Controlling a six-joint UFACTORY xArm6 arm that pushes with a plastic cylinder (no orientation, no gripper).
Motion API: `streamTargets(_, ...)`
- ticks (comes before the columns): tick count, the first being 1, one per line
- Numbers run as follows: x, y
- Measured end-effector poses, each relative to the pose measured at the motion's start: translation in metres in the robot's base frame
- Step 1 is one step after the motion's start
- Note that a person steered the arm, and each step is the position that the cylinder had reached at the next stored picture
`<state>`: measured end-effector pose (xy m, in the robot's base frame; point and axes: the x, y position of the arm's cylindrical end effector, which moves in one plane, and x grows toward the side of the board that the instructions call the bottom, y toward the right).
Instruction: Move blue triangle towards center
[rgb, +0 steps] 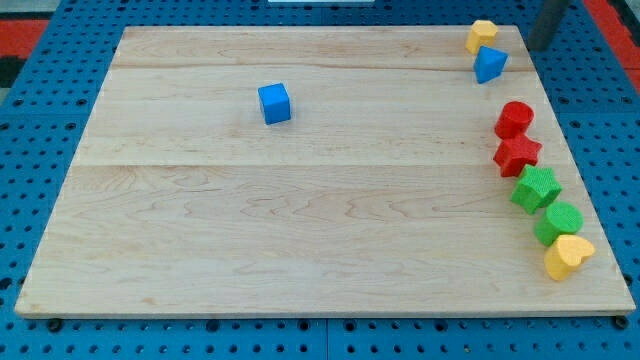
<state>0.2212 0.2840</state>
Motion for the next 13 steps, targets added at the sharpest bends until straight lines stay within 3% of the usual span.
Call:
streamTargets(1,0.02,-0.05)
streamTargets(3,0.049,-0.097)
streamTargets(6,0.046,-0.023)
streamTargets(7,0.047,-0.063)
streamTargets(8,0.081,-0.087)
streamTargets(10,0.084,-0.042)
streamTargets(12,0.128,-0.058)
streamTargets(13,0.102,-0.089)
